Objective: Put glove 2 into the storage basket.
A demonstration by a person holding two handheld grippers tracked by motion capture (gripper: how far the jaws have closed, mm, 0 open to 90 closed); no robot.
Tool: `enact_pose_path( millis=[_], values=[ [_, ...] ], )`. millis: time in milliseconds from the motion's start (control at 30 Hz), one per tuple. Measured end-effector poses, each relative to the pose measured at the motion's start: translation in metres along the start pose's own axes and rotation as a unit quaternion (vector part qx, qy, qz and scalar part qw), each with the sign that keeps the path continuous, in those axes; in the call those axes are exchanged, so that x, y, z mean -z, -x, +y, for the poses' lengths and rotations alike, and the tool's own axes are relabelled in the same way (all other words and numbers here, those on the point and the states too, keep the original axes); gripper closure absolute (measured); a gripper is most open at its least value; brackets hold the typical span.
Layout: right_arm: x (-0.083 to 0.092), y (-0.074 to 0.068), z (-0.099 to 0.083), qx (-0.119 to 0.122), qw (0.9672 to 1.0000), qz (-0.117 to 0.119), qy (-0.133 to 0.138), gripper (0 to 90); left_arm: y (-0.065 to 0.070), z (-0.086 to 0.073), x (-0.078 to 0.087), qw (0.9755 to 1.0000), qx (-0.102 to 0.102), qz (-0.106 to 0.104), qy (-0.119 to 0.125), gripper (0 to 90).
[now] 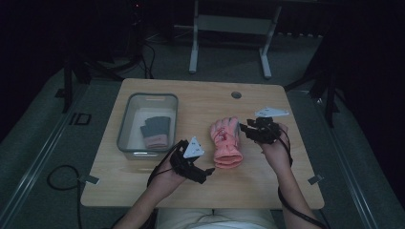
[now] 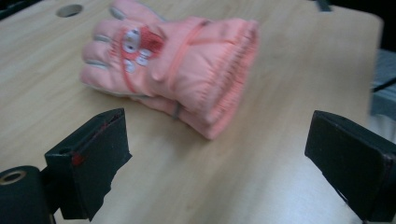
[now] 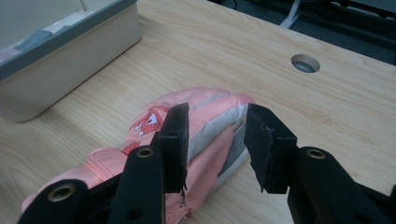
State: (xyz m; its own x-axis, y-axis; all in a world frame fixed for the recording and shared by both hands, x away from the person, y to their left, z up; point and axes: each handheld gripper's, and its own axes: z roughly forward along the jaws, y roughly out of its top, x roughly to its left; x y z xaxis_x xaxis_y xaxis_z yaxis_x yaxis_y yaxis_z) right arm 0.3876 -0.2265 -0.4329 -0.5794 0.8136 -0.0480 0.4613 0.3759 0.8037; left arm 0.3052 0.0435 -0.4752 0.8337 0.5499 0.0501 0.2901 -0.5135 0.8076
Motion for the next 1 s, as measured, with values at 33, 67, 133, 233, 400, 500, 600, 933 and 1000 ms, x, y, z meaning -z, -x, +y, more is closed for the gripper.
enact_pose_path(
  millis=[33, 67, 133, 233, 400, 500, 600, 933, 1000],
  values=[
    [0.000, 0.000, 0.000, -0.001, 1.0000, 0.000, 0.000, 60.4, -0.001, 0.002, -0.001, 1.0000, 0.002, 0.004, -0.002, 5.8],
    [0.001, 0.000, 0.000, -0.002, 1.0000, 0.001, 0.001, 60.4, -0.004, 0.005, -0.003, 0.9999, 0.007, 0.010, -0.005, 5.8],
    [0.000, 0.000, -0.001, 0.001, 1.0000, 0.001, 0.000, 60.4, -0.009, 0.011, -0.007, 0.9997, 0.019, 0.012, -0.008, 5.8],
    [-0.002, -0.001, -0.002, 0.006, 1.0000, 0.001, -0.003, 60.4, -0.012, 0.014, -0.009, 0.9995, 0.025, 0.015, -0.008, 5.8],
    [-0.008, -0.001, -0.001, 0.001, 1.0000, 0.002, -0.002, 63.8, -0.031, 0.033, -0.019, 0.9978, 0.059, 0.028, -0.010, 6.5],
    [-0.015, -0.002, 0.000, 0.004, 0.9999, 0.002, -0.009, 67.3, -0.042, 0.041, -0.030, 0.9957, 0.082, 0.039, -0.019, 10.2],
    [-0.023, -0.003, 0.002, 0.003, 0.9999, 0.000, -0.014, 69.4, -0.052, 0.048, -0.042, 0.9924, 0.094, 0.070, -0.037, 15.2],
    [-0.049, -0.015, -0.002, 0.004, 0.9988, 0.009, -0.048, 59.2, -0.070, 0.046, -0.077, 0.9836, 0.159, 0.041, -0.073, 30.9],
    [-0.052, -0.014, -0.005, 0.002, 0.9983, 0.006, -0.057, 57.6, -0.069, 0.044, -0.081, 0.9834, 0.157, 0.041, -0.082, 27.7]
  ],
)
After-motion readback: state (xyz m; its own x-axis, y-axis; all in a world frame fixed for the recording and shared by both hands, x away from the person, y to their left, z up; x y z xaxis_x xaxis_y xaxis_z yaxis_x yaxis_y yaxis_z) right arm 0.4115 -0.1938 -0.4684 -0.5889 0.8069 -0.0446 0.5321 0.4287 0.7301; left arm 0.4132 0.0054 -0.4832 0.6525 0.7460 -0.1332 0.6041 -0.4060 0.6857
